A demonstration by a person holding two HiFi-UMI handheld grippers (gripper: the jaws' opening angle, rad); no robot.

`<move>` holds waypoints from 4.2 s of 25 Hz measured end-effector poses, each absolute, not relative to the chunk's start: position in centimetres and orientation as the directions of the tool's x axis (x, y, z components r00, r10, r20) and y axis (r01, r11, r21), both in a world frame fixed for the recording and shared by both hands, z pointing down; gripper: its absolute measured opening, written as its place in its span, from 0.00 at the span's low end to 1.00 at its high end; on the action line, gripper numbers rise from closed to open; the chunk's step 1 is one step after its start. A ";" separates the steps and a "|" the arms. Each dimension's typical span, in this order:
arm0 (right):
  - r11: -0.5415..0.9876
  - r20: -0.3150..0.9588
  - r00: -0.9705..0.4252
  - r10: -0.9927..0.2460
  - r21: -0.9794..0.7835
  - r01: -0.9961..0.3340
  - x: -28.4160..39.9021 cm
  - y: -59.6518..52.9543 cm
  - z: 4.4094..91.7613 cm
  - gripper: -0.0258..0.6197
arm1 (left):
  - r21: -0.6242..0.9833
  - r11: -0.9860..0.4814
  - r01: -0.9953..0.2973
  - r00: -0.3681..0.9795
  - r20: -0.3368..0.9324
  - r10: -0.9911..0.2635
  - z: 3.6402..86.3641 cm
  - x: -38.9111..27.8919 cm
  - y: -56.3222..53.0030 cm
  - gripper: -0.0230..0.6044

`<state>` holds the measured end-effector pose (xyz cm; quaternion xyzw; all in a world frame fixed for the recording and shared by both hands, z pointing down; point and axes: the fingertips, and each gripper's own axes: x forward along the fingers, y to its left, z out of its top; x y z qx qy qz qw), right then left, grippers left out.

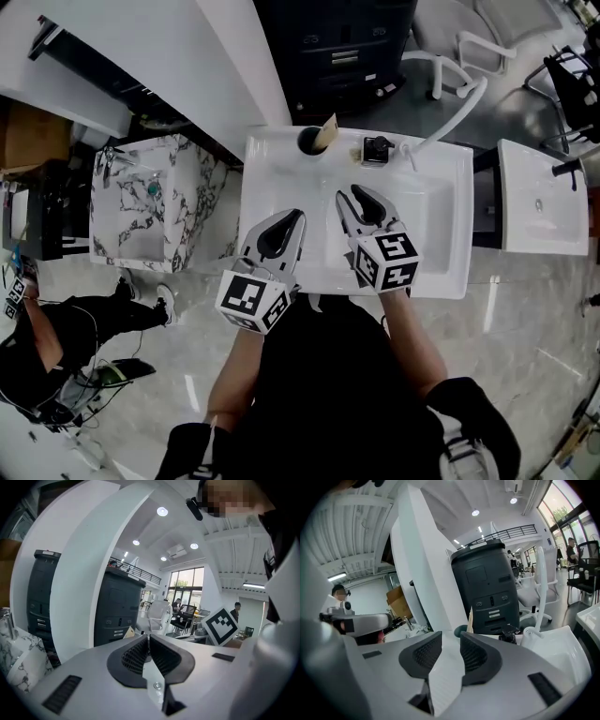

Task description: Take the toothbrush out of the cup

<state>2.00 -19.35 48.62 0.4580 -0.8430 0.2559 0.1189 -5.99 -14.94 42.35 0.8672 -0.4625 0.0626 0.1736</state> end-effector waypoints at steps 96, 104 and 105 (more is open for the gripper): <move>0.403 0.264 -0.514 -0.816 -0.376 -0.834 1.7 -29.3 45.6 0.11 | 0.215 -0.444 -0.870 0.487 0.232 -0.842 40.3 -7.6 -12.0 0.08; 0.450 0.189 -0.543 -0.818 -0.376 -0.810 3.5 -26.2 43.2 0.11 | 0.194 -0.419 -0.887 0.455 0.222 -0.862 39.8 -6.2 -10.3 0.08; 0.453 0.183 -0.543 -0.819 -0.374 -0.809 3.7 -25.8 43.1 0.11 | 0.194 -0.414 -0.890 0.450 0.222 -0.865 39.9 -6.2 -10.2 0.08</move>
